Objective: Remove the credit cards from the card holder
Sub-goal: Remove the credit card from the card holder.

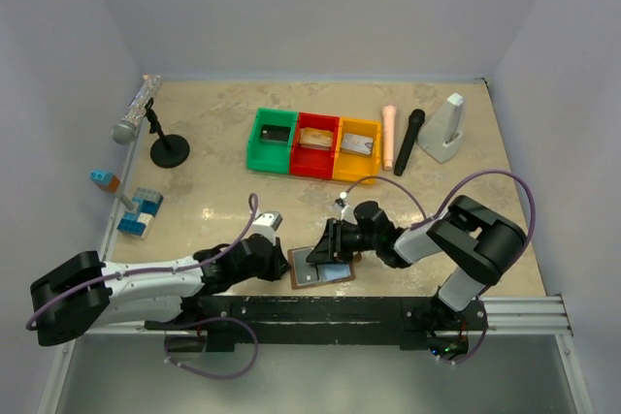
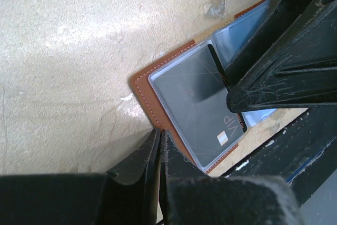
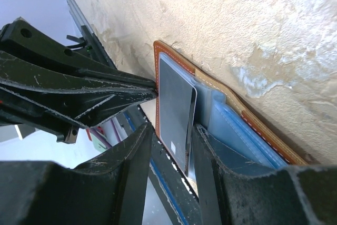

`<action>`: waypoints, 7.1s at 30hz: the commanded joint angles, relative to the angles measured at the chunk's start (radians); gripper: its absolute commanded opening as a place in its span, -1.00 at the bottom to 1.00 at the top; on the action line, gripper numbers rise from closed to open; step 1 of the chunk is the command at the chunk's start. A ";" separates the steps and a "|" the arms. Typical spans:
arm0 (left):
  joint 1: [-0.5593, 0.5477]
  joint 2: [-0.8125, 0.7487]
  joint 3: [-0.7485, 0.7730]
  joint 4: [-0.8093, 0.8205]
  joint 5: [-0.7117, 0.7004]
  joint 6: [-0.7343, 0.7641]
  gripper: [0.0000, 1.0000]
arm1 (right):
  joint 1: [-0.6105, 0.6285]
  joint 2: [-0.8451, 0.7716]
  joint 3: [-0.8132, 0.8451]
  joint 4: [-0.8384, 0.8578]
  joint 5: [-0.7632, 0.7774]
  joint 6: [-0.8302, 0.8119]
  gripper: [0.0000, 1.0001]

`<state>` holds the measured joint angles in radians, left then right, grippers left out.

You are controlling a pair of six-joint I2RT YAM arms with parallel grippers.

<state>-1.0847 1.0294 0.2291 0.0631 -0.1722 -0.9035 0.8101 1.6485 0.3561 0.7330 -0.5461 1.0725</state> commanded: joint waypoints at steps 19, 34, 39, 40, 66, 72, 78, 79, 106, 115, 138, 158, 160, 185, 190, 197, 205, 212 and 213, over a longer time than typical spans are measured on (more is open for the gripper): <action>-0.004 0.107 0.000 0.046 0.037 0.008 -1.00 | 0.001 0.031 0.069 -0.030 -0.080 -0.048 -0.18; -0.004 0.106 -0.016 -0.008 -0.001 -0.037 -1.00 | 0.000 -0.194 0.092 -0.363 -0.002 -0.163 -0.26; -0.004 0.101 -0.020 -0.012 -0.006 -0.038 -1.00 | 0.000 -0.213 0.089 -0.380 0.008 -0.164 -0.27; -0.004 0.098 -0.020 -0.011 -0.006 -0.040 -1.00 | 0.000 -0.214 0.089 -0.383 0.009 -0.164 -0.28; -0.004 0.109 -0.034 -0.009 -0.015 -0.049 -1.00 | -0.008 -0.331 0.073 -0.474 0.025 -0.190 -0.41; -0.004 0.072 -0.031 -0.008 -0.006 -0.040 -1.00 | -0.008 -0.299 0.092 -0.460 0.005 -0.187 -0.38; -0.004 -0.130 -0.048 -0.055 -0.035 -0.014 -1.00 | -0.008 -0.279 0.101 -0.469 0.015 -0.189 -0.33; -0.003 -0.162 -0.047 -0.062 -0.039 -0.009 -1.00 | -0.008 -0.273 0.104 -0.471 0.015 -0.189 -0.33; -0.003 -0.230 0.009 0.003 -0.004 0.095 -1.00 | -0.008 -0.171 0.130 -0.485 0.023 -0.194 -0.21; -0.003 -0.134 0.021 0.087 0.036 0.120 -1.00 | -0.006 -0.136 0.127 -0.435 0.005 -0.180 -0.20; -0.003 0.055 0.001 0.100 0.016 0.055 -1.00 | 0.001 -0.121 0.130 -0.434 0.008 -0.174 -0.19; -0.003 -0.003 0.030 0.118 0.042 0.101 -1.00 | 0.001 -0.127 0.113 -0.461 0.037 -0.178 -0.10; -0.003 0.012 0.032 0.132 0.054 0.100 -1.00 | 0.001 -0.136 0.113 -0.475 0.041 -0.183 -0.10; -0.004 0.119 0.069 0.222 0.123 0.152 -1.00 | 0.008 -0.177 0.136 -0.578 0.075 -0.218 -0.06; -0.003 0.146 0.065 0.205 0.105 0.135 -1.00 | 0.006 -0.200 0.127 -0.583 0.083 -0.215 -0.06; -0.004 0.182 0.055 0.213 0.099 0.115 -1.00 | 0.008 -0.208 0.115 -0.577 0.078 -0.210 -0.05; -0.003 0.225 0.050 0.222 0.099 0.097 -1.00 | 0.008 -0.158 0.078 -0.368 -0.015 -0.149 -0.06; -0.003 0.224 0.010 0.233 0.074 0.066 -1.00 | 0.008 -0.122 0.044 -0.222 -0.069 -0.109 -0.09; -0.004 0.221 0.004 0.237 0.073 0.061 -1.00 | 0.006 -0.116 0.040 -0.205 -0.072 -0.105 -0.09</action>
<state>-1.0866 1.2251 0.2691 0.2939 -0.0662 -0.8131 0.7986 1.4975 0.4103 0.3664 -0.5537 0.9318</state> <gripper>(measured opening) 0.012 0.458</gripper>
